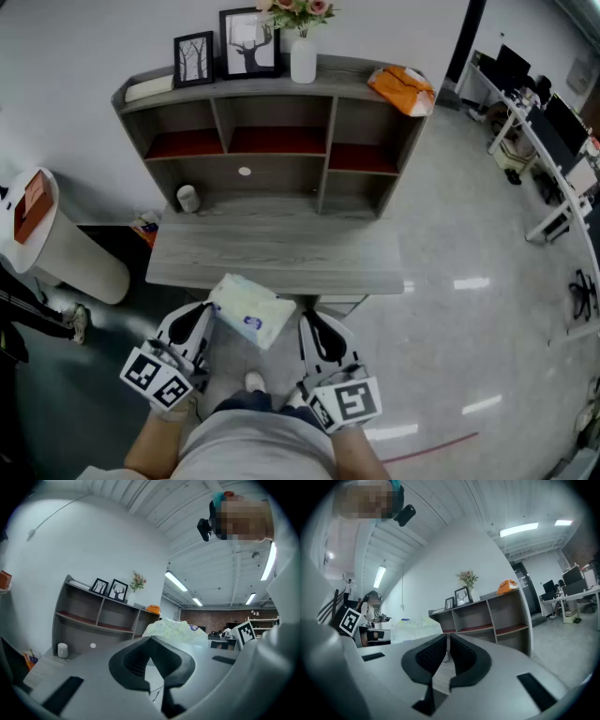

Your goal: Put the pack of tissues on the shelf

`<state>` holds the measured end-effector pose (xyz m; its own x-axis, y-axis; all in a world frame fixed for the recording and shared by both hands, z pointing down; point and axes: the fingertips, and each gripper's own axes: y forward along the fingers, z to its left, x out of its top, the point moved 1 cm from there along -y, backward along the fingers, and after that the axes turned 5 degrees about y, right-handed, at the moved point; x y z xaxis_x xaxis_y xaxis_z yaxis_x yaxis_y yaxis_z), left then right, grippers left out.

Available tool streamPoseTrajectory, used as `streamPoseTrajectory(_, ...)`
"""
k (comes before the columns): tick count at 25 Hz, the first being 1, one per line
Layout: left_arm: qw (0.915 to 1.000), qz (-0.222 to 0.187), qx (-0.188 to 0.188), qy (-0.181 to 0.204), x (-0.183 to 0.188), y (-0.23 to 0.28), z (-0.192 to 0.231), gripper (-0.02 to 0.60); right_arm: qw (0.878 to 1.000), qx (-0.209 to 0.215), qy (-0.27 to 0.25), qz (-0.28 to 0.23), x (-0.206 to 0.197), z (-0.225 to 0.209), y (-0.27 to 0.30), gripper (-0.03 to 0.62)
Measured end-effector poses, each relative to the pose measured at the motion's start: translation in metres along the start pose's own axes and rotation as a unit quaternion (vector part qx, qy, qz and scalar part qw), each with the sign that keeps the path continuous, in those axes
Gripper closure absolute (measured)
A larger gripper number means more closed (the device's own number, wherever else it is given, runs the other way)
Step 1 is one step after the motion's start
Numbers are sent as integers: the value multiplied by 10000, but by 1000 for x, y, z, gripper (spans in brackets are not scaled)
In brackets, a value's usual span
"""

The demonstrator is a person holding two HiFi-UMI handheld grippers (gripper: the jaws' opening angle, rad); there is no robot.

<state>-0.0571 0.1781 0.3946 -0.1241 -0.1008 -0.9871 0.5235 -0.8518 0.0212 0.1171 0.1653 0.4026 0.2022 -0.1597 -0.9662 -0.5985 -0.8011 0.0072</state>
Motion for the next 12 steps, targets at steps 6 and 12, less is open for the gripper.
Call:
streamPoseTrajectory(6,10000,-7,8,75,4,-15,19,565,10000,-40,-57,21,-3,22,13,559)
streamPoseTrajectory(12,9999,75,120,43,1,-24,51,565,9998,-129,-155,53,-7,37,35,557)
